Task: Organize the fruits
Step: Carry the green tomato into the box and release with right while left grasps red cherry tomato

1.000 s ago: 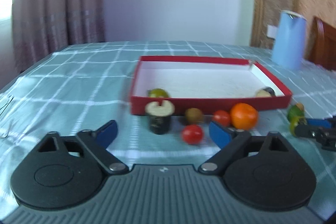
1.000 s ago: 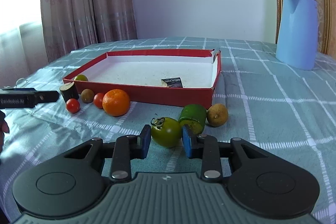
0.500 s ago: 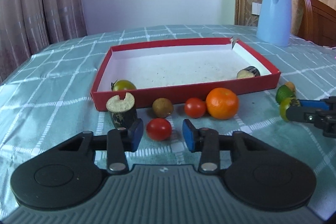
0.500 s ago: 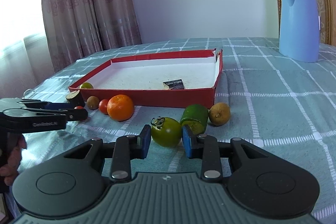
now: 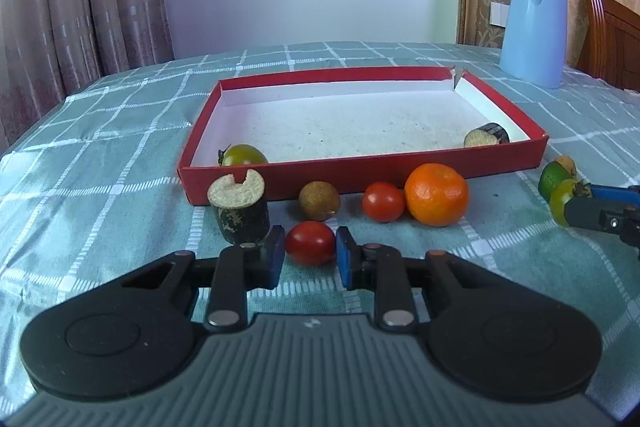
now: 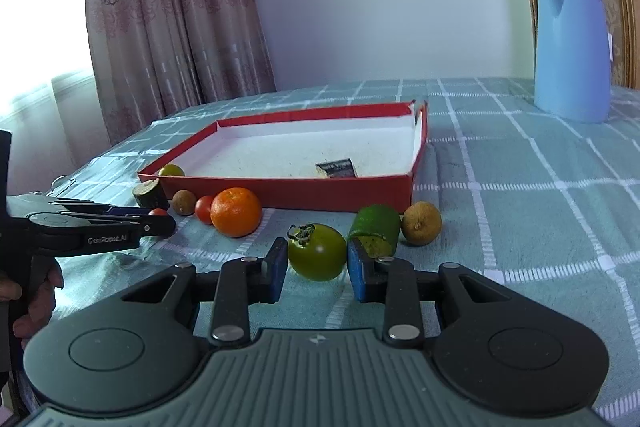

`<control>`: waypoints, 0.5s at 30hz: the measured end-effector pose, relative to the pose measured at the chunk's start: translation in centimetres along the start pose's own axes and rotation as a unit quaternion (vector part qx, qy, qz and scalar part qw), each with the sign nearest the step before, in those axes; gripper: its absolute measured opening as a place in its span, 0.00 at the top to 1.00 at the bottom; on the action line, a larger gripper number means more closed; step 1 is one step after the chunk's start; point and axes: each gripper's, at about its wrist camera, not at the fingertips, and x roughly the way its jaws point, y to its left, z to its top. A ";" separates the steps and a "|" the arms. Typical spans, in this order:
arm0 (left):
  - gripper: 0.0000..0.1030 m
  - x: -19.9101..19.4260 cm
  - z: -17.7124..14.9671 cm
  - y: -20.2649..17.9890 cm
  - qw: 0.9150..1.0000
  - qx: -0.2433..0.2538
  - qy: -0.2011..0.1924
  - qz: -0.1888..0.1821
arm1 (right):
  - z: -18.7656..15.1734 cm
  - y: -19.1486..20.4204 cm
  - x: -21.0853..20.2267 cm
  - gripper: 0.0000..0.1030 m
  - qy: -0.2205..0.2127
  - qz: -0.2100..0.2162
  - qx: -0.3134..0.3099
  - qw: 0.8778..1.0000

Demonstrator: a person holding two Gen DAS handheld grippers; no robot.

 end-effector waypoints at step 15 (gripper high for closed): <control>0.76 -0.1 -0.1 1.8 0.998 -0.054 -0.004 -0.025 | 7.3 3.7 5.3 0.70 -0.001 -0.028 -0.071 0.997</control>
